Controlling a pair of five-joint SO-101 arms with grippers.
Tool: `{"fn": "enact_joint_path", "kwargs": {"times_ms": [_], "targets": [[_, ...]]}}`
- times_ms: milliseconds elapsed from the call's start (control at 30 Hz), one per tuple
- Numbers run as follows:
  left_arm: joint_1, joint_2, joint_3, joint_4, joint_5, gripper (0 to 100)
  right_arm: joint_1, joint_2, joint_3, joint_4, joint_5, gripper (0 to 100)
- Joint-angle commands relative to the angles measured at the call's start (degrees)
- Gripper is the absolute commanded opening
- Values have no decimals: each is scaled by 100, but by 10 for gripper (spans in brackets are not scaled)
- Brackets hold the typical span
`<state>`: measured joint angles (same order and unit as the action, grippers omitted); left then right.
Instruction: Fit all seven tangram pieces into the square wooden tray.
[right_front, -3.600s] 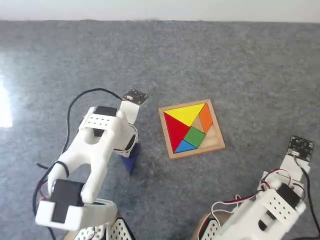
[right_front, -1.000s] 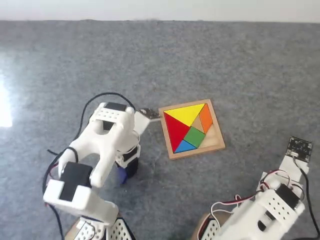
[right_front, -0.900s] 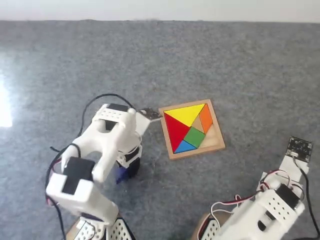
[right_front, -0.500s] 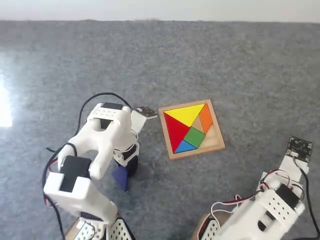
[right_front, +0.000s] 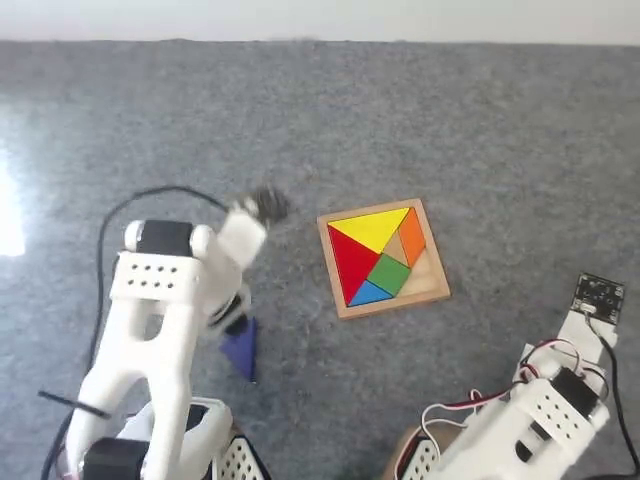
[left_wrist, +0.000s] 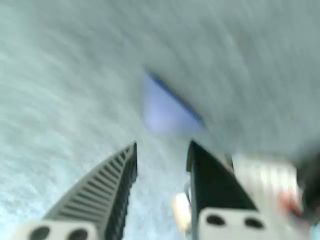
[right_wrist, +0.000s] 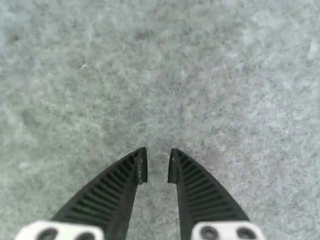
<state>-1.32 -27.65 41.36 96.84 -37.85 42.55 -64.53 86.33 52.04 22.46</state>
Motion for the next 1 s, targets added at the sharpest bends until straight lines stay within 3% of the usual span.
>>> {"fn": "enact_joint_path", "kwargs": {"times_ms": [0,267,533,700,967], "targets": [[-325,229,-4,352,-536,125,-101,-127,-26,-101,79,91],[158,2514,-171,-18,-853,115,-101,-127,-26,-92,88,91],[1064,3789,4,-1143,105,115,-92,-127,-26,-110,88,91],[1134,4035,-57,-1670,571,115,-92,-127,-26,-101,88,91],[1116,3305,-699,-1679,958,115,-92,-127,-26,-92,88,91]]}}
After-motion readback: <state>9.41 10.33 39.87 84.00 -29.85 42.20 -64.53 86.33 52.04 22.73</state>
